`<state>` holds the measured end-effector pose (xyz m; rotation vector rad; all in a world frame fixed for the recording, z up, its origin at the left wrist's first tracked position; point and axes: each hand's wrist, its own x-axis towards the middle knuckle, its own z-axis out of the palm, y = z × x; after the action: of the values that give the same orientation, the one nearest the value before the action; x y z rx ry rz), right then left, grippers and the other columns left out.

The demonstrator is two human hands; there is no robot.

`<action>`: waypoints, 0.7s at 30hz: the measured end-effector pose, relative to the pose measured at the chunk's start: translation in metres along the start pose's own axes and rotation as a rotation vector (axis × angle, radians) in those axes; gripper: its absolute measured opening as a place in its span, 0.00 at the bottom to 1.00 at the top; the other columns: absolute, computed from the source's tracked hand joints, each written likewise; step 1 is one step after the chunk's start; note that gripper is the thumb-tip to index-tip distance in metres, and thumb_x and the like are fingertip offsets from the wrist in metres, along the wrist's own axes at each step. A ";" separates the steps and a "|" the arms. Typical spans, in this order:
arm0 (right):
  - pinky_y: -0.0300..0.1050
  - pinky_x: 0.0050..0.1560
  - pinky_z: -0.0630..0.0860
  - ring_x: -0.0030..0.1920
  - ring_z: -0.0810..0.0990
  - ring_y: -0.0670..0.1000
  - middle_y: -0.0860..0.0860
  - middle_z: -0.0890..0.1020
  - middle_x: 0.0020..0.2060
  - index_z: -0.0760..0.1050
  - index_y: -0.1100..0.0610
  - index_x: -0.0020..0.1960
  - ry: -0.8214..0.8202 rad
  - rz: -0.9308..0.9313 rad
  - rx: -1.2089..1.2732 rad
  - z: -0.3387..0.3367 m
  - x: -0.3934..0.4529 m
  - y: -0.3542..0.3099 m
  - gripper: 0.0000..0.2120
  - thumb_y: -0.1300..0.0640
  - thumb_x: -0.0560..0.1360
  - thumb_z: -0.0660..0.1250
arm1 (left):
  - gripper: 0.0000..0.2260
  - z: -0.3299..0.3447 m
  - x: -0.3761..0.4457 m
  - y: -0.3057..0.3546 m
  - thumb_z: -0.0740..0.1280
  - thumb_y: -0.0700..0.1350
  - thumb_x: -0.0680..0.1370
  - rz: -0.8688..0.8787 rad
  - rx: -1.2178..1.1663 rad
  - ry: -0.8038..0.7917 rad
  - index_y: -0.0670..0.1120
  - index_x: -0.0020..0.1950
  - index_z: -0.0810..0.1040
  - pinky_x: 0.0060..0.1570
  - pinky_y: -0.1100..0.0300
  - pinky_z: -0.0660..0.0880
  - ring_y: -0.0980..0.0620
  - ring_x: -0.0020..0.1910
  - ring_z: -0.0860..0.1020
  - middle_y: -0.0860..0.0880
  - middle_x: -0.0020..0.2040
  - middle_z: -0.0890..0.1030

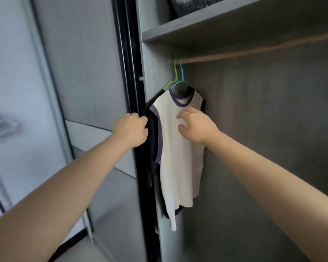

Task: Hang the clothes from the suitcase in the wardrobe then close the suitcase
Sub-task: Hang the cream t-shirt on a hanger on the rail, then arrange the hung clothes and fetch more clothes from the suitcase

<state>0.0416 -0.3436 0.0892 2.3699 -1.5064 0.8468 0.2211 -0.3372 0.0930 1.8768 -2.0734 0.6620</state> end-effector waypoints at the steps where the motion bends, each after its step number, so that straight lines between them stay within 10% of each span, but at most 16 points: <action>1: 0.49 0.62 0.69 0.65 0.70 0.57 0.57 0.72 0.64 0.70 0.60 0.65 -0.013 -0.030 -0.005 0.000 -0.007 -0.011 0.18 0.59 0.75 0.59 | 0.14 -0.003 -0.016 -0.006 0.56 0.46 0.79 -0.010 0.002 0.006 0.42 0.62 0.71 0.54 0.52 0.70 0.40 0.61 0.70 0.40 0.60 0.72; 21: 0.44 0.60 0.68 0.61 0.73 0.57 0.59 0.76 0.61 0.74 0.62 0.62 -0.526 -0.275 0.302 0.161 -0.203 -0.363 0.15 0.60 0.77 0.59 | 0.16 0.058 -0.440 -0.258 0.56 0.45 0.79 -0.467 0.056 -0.589 0.42 0.65 0.70 0.56 0.51 0.68 0.41 0.63 0.68 0.41 0.62 0.71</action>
<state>0.3549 -0.0979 -0.1111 3.1134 -1.2167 0.4266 0.5371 -0.0009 -0.1311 2.7026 -1.7799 0.0496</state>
